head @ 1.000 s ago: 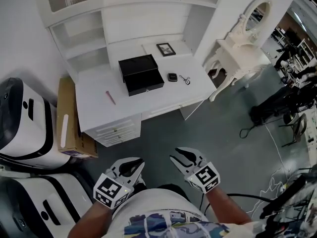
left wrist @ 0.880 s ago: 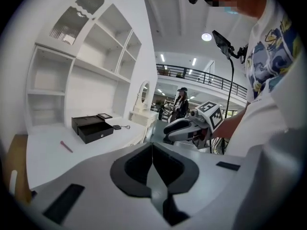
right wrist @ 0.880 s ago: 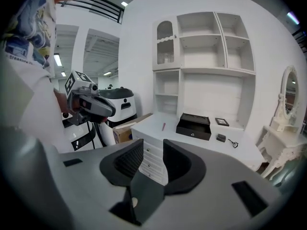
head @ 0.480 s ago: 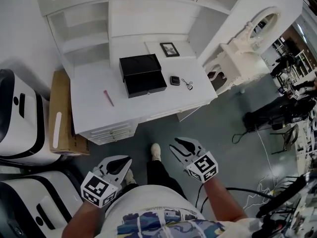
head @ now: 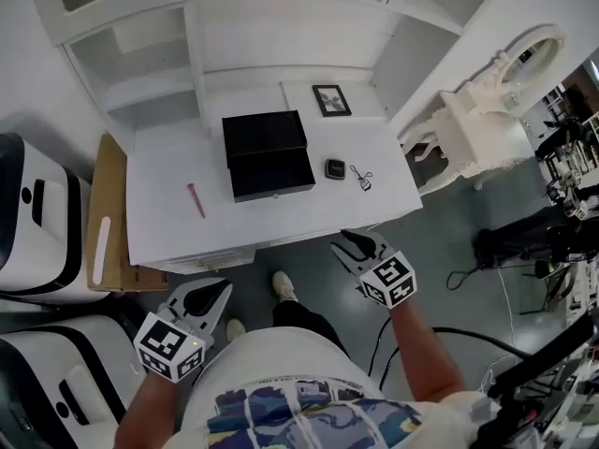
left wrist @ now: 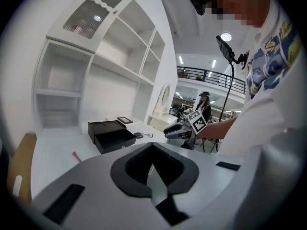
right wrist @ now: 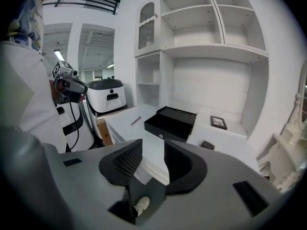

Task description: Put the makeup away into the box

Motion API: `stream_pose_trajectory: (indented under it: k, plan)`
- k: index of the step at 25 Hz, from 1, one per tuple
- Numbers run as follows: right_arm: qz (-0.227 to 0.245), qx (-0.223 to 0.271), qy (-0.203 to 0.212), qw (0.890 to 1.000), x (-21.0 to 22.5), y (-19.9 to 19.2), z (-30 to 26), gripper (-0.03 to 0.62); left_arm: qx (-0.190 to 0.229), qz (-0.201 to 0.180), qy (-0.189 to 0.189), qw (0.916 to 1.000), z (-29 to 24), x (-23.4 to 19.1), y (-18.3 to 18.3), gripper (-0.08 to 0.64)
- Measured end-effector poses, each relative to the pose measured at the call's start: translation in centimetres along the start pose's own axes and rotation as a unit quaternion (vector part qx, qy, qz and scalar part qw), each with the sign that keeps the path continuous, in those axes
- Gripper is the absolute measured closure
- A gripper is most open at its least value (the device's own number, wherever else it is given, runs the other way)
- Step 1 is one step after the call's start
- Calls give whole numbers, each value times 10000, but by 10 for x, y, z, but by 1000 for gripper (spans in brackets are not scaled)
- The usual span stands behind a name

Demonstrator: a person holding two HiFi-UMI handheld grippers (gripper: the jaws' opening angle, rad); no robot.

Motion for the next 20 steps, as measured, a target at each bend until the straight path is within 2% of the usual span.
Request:
stream_pose_trajectory:
  k: [7, 10, 15, 20]
  plan:
    - [526, -394, 366, 9972, 107, -6, -40, 396, 19, -40, 284, 9996, -78, -3, 48, 546]
    - [788, -639, 610, 9930, 143, -12, -59, 356, 53, -8, 412, 9991, -104, -3, 64, 546]
    - [1282, -1035, 957, 9817, 187, -22, -96, 333, 118, 135, 802, 9966, -126, -5, 81, 546]
    - [1638, -1438, 1303, 9672, 210, -28, -133, 310, 15, 313, 1151, 9929, -135, -6, 82, 547]
Point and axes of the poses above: the fingertips, and each gripper's own axes: z backward along the fingers, x to its right, y out of its top, the point moved 7 cm from there along z, backward along the fingers, and after that the axes turned 1 degree about x, right-handed, at the moved point
